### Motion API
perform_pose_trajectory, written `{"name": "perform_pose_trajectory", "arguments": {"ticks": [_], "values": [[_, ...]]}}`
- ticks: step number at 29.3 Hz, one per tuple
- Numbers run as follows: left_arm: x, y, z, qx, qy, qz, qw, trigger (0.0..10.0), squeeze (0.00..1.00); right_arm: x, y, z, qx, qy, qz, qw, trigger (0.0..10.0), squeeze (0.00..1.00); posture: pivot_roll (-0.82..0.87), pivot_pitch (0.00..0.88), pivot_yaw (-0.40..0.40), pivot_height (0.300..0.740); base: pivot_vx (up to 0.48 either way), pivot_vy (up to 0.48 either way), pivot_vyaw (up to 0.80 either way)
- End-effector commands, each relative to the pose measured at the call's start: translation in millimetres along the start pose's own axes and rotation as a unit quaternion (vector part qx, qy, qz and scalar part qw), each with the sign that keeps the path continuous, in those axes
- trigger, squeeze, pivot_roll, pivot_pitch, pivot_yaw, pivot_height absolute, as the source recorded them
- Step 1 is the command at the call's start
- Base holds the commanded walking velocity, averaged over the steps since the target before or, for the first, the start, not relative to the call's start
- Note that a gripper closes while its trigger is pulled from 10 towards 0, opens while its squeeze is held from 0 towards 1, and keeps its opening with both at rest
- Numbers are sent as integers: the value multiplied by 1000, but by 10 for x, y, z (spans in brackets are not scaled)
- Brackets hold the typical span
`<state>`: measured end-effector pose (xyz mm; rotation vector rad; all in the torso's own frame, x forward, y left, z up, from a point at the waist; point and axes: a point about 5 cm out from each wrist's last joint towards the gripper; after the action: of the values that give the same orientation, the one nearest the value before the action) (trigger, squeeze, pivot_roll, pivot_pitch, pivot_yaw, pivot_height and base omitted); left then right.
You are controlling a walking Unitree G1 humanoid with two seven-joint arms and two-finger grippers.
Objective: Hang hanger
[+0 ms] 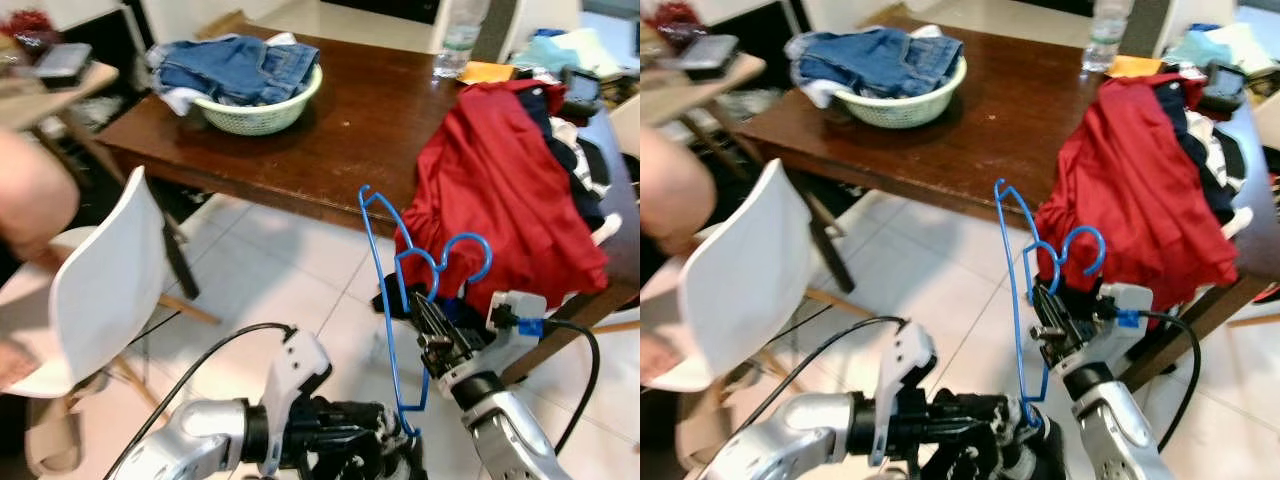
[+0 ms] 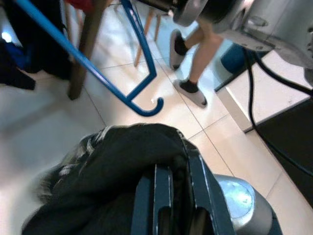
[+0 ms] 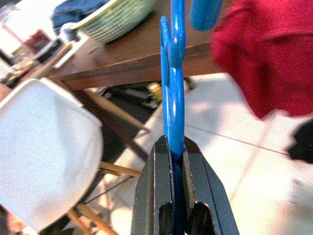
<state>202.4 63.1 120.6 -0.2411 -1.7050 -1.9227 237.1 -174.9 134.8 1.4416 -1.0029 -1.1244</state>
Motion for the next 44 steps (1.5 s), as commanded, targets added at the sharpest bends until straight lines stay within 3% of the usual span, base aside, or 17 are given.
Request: {"name": "perform_pose_trajectory", "arguments": {"ticks": [1,4,5,7,8,10,15,17,18,20,21,23,28,33,35,39,44], "values": [[-7,52,8,18,8,-7,1000,10000,0,34,-35,22,-12,-13,0,1000,10000,0,28,186,-24,740,-307,0,0],[-64,103,14,37,29,-9,999,10000,0,58,-25,7,-16,-19,9,1000,10000,0,23,185,-21,740,0,0,-800],[-184,207,37,72,75,-16,994,10000,0,99,5,-29,-17,-30,26,999,10000,0,17,185,-21,740,0,0,-800],[-443,373,174,131,187,-37,973,10000,0,161,99,-112,-14,-49,62,997,10000,0,15,187,-30,740,0,0,-800],[-443,373,174,131,187,-37,973,10000,0,161,99,-112,-14,-49,62,997,10000,0,15,187,-30,740,0,0,-800],[-541,394,306,158,244,-32,956,10000,0,179,164,-141,-14,-53,94,994,10000,0,9,196,-34,740,0,0,-800],[-492,273,414,167,271,-16,948,10000,0,178,173,-92,-26,-48,130,990,10000,0,-5,208,-34,740,0,0,-800],[-438,154,470,167,283,6,944,10000,0,170,124,-21,-40,-47,140,988,10000,0,-7,211,-33,740,0,0,-800],[-371,28,502,167,283,42,943,10000,0,173,39,88,-59,-47,148,986,10000,0,-14,217,-27,740,0,0,-800],[-327,-68,515,167,280,74,943,10000,0,231,-24,189,-76,-61,149,984,10000,0,-15,216,-27,740,0,0,-800],[-327,-68,515,167,280,74,943,10000,0,231,-24,189,-76,-61,149,984,10000,0,-15,216,-27,740,0,0,-800],[-222,-201,474,164,242,129,948,10000,0,264,-132,391,-100,-65,122,985,10000,0,-25,213,-21,740,0,0,-800],[-114,-274,460,171,214,136,952,10000,0,146,-243,657,-118,-54,59,990,10000,0,-35,214,-9,740,0,0,-800],[-225,-184,461,220,216,152,939,10000,0,235,-246,614,-77,-81,-43,993,10000,0,-36,203,11,740,0,0,-800],[-225,-184,461,220,216,152,939,10000,0,235,-246,614,-77,-81,-43,993,10000,0,-36,203,11,740,0,0,-800],[-285,-129,498,247,235,167,925,10000,0,265,-210,562,-49,-96,-78,991,10000,0,-34,207,17,740,0,0,-800],[-300,-99,504,250,234,169,924,10000,0,267,-205,554,-48,-93,-87,991,10000,0,-24,213,15,740,0,0,-800]]}}
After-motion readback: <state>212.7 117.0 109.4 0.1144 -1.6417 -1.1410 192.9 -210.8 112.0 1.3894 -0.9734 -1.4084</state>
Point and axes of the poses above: a point about 5 cm out from each wrist's last joint towards the gripper, its own z axis pointing back from the gripper into the wrist, its own y axis along the axis of the wrist's last joint, x = y × z, and after that the axes turned 15 degrees about z, right-handed
